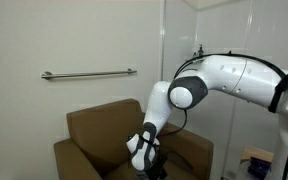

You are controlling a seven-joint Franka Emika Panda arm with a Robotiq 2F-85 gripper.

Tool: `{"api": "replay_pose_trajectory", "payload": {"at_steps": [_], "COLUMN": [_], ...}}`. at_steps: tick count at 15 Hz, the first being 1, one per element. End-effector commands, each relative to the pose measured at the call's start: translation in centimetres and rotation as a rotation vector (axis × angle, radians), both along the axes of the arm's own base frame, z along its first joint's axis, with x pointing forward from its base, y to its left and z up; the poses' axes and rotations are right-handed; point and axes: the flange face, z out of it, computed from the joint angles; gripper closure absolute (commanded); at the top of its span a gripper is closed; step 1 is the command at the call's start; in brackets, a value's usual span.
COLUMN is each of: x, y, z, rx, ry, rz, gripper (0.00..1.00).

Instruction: Use the grey towel to wipe the chair

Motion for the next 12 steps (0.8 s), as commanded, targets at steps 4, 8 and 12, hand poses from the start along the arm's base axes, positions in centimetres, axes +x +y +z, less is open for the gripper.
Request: {"api": "replay_pose_trajectory", "payload": {"at_steps": [4,8,12], "x": [-2.3,-1.1,0.2], "y": [-5.1,0.6,5.6], "z": [-1.3,-1.3,0.5], "rx": [-0.198,0.007,0.148], "ry": [0.186,0.13,0.066], "rz": [-0.075,0.043,0.093], "gripper": [0.97,0.97,0.97]}}
